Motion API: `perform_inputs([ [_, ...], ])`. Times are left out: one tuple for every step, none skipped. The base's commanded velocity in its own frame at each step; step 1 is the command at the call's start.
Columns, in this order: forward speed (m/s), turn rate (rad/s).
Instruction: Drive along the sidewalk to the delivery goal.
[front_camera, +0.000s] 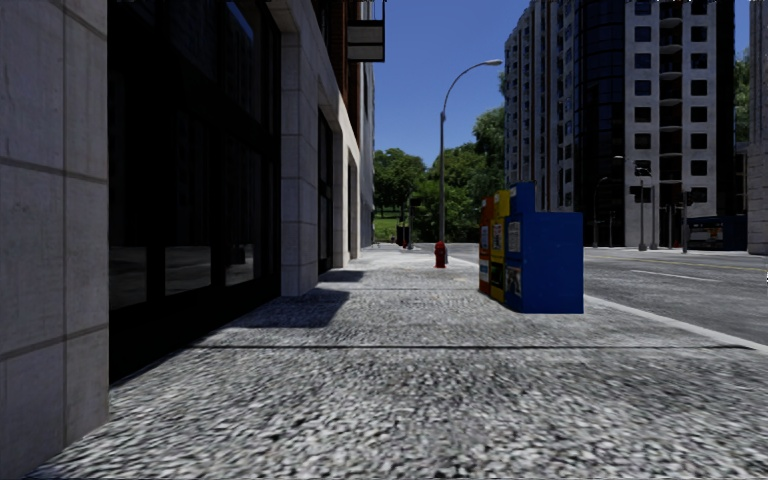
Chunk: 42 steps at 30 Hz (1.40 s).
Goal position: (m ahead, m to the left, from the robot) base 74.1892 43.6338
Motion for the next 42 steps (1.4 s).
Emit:
perform_inputs([
  [2.0, -0.31],
  [2.0, -0.32],
  [2.0, -0.3],
  [2.0, -0.08],
  [2.0, -0.08],
  [2.0, 0.0],
  [2.0, 0.0],
  [2.0, 0.0],
  [2.0, 0.0],
  [2.0, 0.0],
  [2.0, 0.0],
  [2.0, 0.0],
  [2.0, 0.0],
  [2.0, 0.0],
  [2.0, 0.0],
  [2.0, 0.0],
  [2.0, 0.0],
  [2.0, 0.0],
  [2.0, 0.0],
  [2.0, 0.0],
  [2.0, 0.0],
  [2.0, 0.0],
  [2.0, 0.0],
  [2.0, 0.0],
  [2.0, 0.0],
  [2.0, 0.0],
  [2.0, 0.0],
  [2.0, 0.0],
  [2.0, 0.0],
  [2.0, 0.0],
  [2.0, 0.0],
  [2.0, 0.0],
  [2.0, 0.0],
  [2.0, 0.0],
  [2.0, 0.0],
  [2.0, 0.0],
  [2.0, 0.0],
  [2.0, 0.0],
  [2.0, 0.0],
  [2.0, 0.0],
  [2.0, 0.0],
  [2.0, 0.0],
])
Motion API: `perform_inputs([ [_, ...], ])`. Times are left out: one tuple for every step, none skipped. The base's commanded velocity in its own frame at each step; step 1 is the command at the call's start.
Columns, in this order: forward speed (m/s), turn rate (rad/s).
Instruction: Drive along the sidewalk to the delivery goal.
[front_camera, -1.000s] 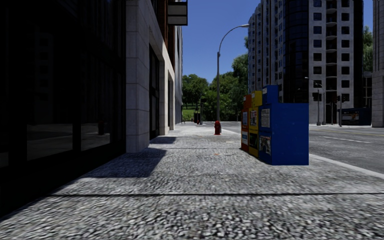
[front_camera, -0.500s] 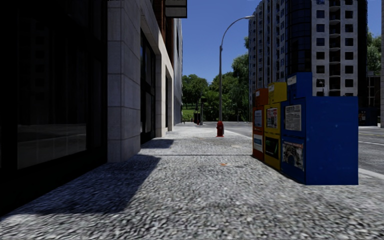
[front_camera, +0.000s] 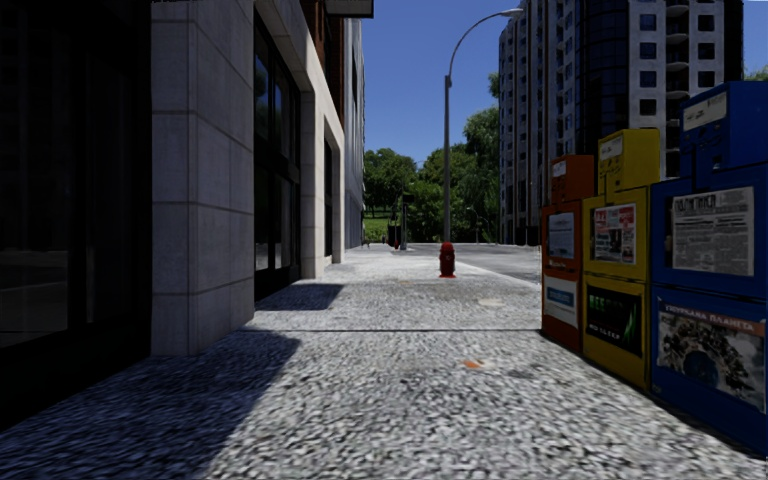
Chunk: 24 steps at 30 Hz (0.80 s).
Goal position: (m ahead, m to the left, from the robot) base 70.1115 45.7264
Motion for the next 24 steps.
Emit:
perform_inputs([
  [2.0, 0.0],
  [2.0, 0.0],
  [2.0, 0.0],
  [2.0, 0.0],
  [2.0, 0.0],
  [2.0, 0.0],
  [2.0, 0.0],
  [2.0, 0.0],
  [2.0, 0.0],
  [2.0, 0.0],
  [2.0, 0.0],
  [2.0, 0.0],
  [2.0, 0.0],
  [2.0, 0.0],
  [2.0, 0.0],
  [2.0, 0.0],
  [2.0, 0.0],
  [2.0, 0.0],
  [2.0, 0.0],
  [2.0, 0.0],
  [2.0, 0.0],
  [2.0, 0.0],
  [2.0, 0.0],
  [2.0, 0.0],
])
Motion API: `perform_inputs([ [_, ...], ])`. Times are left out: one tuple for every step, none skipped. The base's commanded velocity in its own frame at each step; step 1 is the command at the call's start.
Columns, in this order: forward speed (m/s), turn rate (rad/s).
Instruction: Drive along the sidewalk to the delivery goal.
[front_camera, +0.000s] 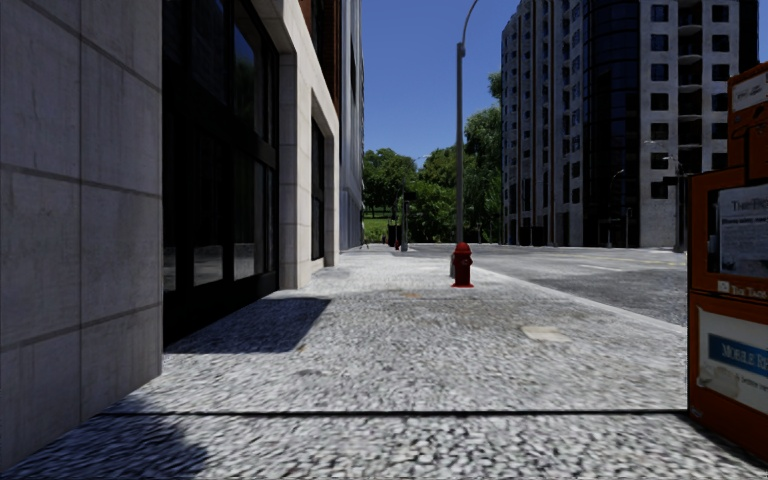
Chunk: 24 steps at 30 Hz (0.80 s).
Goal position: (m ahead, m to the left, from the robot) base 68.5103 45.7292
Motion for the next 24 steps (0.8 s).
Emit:
perform_inputs([
  [2.0, 0.0],
  [2.0, 0.0],
  [2.0, 0.0],
  [2.0, 0.0],
  [2.0, 0.0],
  [2.0, 0.0],
  [2.0, 0.0],
  [2.0, 0.0],
  [2.0, 0.0],
  [2.0, 0.0],
  [2.0, 0.0],
  [2.0, 0.0],
  [2.0, 0.0],
  [2.0, 0.0],
  [2.0, 0.0],
  [2.0, 0.0],
  [2.0, 0.0],
  [2.0, 0.0],
  [2.0, 0.0],
  [2.0, 0.0],
  [2.0, 0.0],
  [2.0, 0.0],
  [2.0, 0.0],
  [2.0, 0.0],
])
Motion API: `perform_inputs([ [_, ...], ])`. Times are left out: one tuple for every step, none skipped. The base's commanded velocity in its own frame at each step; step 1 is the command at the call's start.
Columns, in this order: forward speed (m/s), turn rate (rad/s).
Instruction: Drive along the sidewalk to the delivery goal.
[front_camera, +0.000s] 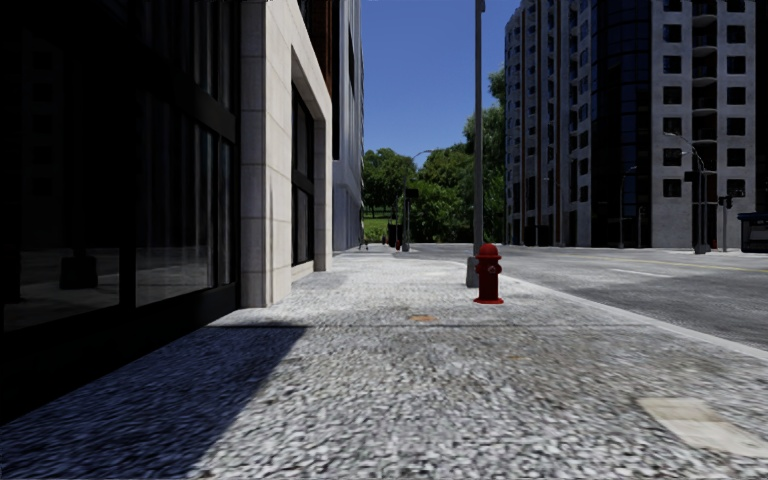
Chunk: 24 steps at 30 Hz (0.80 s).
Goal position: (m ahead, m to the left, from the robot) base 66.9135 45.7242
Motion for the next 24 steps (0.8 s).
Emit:
perform_inputs([
  [2.0, 0.0],
  [2.0, 0.0],
  [2.0, 0.0],
  [2.0, 0.0],
  [2.0, 0.0],
  [2.0, 0.0],
  [2.0, 0.0],
  [2.0, 0.0],
  [2.0, 0.0],
  [2.0, 0.0],
  [2.0, 0.0],
  [2.0, 0.0],
  [2.0, 0.0],
  [2.0, 0.0],
  [2.0, 0.0],
  [2.0, 0.0],
  [2.0, 0.0],
  [2.0, 0.0],
  [2.0, 0.0],
  [2.0, 0.0],
  [2.0, 0.0],
  [2.0, 0.0],
  [2.0, 0.0],
  [2.0, 0.0],
])
